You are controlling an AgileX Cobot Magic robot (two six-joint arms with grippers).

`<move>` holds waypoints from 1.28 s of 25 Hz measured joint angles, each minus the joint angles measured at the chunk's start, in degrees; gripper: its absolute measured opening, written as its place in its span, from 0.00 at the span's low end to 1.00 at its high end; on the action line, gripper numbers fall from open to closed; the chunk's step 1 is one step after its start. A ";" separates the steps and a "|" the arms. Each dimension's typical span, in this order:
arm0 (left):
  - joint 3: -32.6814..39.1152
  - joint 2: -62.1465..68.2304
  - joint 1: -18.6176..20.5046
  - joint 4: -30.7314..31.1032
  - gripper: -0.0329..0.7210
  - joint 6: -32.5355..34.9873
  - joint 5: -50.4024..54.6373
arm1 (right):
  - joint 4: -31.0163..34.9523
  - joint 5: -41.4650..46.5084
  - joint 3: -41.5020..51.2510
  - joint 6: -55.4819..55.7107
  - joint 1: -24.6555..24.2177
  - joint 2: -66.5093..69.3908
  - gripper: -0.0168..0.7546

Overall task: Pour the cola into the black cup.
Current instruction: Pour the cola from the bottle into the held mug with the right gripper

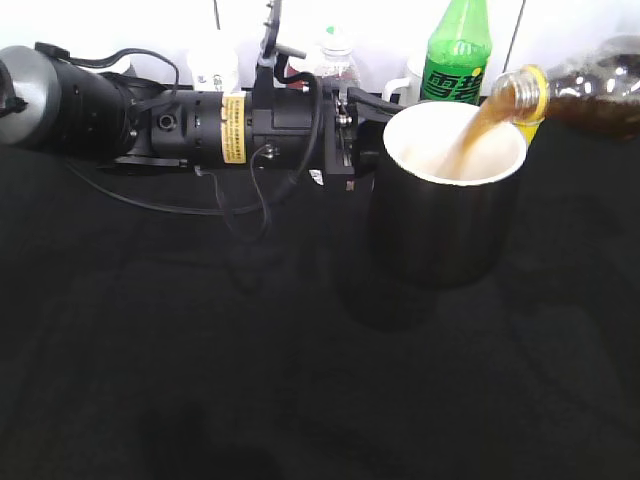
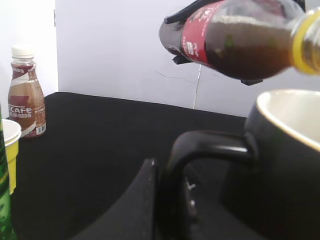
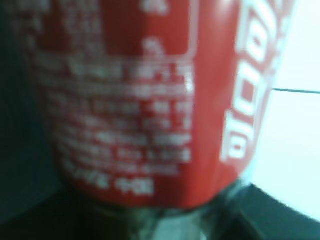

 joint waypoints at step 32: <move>0.00 0.00 0.00 0.83 0.12 -0.02 0.79 | 0.00 1.19 -0.02 -5.22 0.00 0.00 0.48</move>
